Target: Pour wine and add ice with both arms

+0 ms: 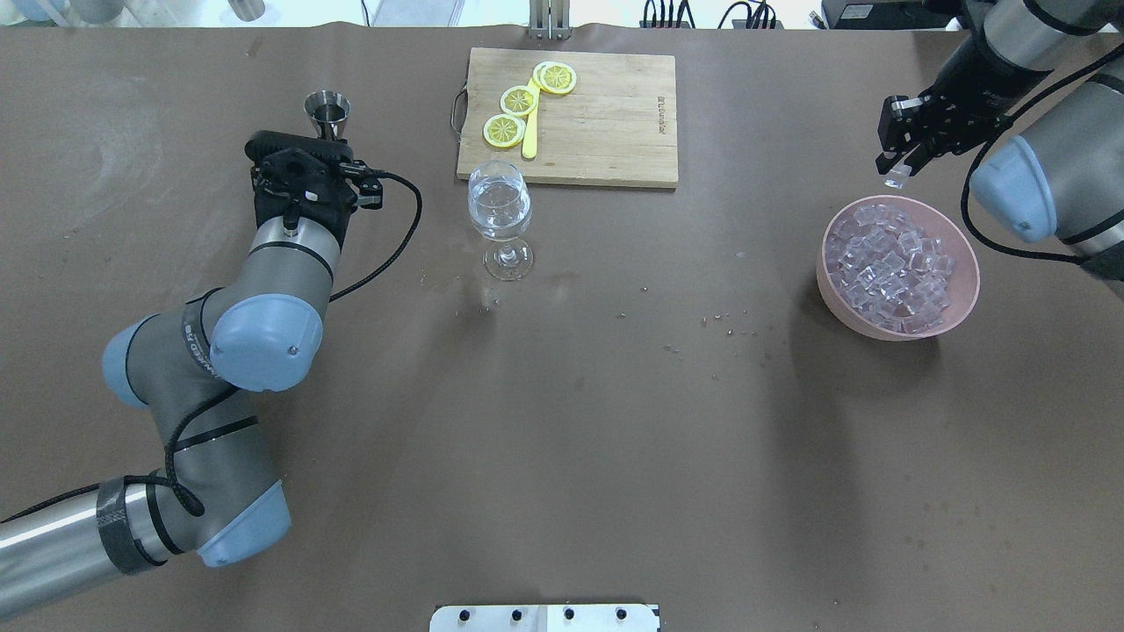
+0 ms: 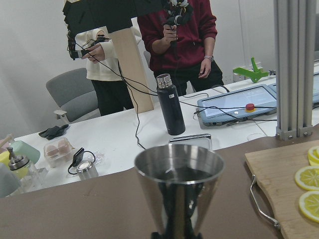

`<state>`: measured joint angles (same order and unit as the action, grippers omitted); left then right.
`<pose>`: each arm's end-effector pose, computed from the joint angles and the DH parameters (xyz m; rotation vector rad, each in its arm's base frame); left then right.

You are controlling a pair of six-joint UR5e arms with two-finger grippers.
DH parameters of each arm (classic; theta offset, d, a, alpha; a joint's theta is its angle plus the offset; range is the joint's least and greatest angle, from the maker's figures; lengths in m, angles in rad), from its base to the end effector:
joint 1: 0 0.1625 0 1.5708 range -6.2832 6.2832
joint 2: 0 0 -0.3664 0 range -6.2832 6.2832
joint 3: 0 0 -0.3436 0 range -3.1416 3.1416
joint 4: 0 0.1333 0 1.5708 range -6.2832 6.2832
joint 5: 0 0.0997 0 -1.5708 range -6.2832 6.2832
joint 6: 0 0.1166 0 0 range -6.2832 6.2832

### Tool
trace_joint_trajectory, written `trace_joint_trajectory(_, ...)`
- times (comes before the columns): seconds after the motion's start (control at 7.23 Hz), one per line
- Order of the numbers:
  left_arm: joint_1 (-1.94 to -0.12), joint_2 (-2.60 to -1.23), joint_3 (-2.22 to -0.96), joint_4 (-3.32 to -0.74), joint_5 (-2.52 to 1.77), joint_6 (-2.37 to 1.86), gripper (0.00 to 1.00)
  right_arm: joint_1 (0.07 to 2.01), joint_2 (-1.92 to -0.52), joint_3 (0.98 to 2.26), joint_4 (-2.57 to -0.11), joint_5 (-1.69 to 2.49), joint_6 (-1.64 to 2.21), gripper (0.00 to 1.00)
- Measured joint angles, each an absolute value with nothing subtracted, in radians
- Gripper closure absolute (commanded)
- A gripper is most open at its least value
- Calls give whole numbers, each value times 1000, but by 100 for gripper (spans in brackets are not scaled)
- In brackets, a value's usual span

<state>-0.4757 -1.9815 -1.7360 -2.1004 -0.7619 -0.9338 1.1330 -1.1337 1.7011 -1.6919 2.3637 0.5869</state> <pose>0.3903 -0.4459 0.2583 1.1583 0.5005 -0.3069 -0.1962 -0.5376 0.3406 -0.0138 -0.8853 -0.0377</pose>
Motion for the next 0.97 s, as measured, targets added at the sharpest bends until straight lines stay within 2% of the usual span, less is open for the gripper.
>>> trace_joint_trajectory(0.55,-398,-1989,-1800,-1969,-685,-925,96,1138,-1133,1701,-1692,2364,586,100)
trace_joint_trajectory(0.97,-358,-2061,-1814,-1809,-672,-925,98,1144,-1131,1707,-1702,2364,586,100)
